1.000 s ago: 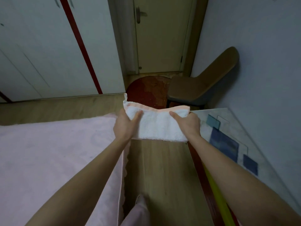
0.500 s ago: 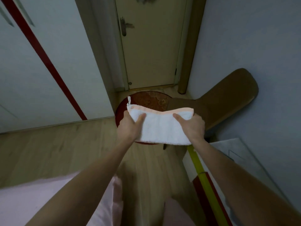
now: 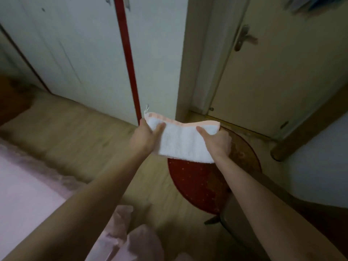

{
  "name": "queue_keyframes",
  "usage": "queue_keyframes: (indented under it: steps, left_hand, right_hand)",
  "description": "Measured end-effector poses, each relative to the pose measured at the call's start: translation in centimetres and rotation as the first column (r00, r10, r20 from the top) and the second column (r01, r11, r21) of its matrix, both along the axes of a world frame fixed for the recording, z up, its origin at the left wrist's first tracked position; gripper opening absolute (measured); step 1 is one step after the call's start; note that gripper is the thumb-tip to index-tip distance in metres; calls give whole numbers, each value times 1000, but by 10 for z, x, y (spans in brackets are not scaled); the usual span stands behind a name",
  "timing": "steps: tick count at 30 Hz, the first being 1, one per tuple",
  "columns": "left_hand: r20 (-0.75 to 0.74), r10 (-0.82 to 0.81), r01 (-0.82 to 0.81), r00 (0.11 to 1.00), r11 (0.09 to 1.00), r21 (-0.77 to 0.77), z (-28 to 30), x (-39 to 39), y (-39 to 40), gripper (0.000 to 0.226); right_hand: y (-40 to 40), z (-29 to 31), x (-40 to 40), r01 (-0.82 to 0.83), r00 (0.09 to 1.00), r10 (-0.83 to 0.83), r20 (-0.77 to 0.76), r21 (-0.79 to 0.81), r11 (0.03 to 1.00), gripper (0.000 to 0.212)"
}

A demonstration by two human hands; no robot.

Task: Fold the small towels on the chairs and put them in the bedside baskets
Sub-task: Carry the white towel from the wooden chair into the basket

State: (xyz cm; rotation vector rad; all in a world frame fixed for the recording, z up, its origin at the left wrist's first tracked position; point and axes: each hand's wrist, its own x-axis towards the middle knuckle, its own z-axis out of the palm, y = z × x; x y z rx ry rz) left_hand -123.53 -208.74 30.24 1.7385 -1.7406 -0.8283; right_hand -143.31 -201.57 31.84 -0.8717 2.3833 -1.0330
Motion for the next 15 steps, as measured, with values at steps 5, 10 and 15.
queue_keyframes:
  steps: [5, 10, 15]
  left_hand:
    - [-29, 188, -188, 982, 982, -1, -22, 41, -100, 65]
    - [-17, 345, -345, 938, 939, 5, -21, 93, -211, 64]
    - [-53, 461, -462, 886, 887, -6, -7, 157, -305, 67]
  right_hand:
    - [-138, -13, 28, -203, 978, 204, 31, -17, 979, 73]
    - [-273, -10, 80, -344, 938, 346, 17, -68, 936, 70]
    - [-396, -1, 143, -467, 883, 469, 6, -87, 880, 68]
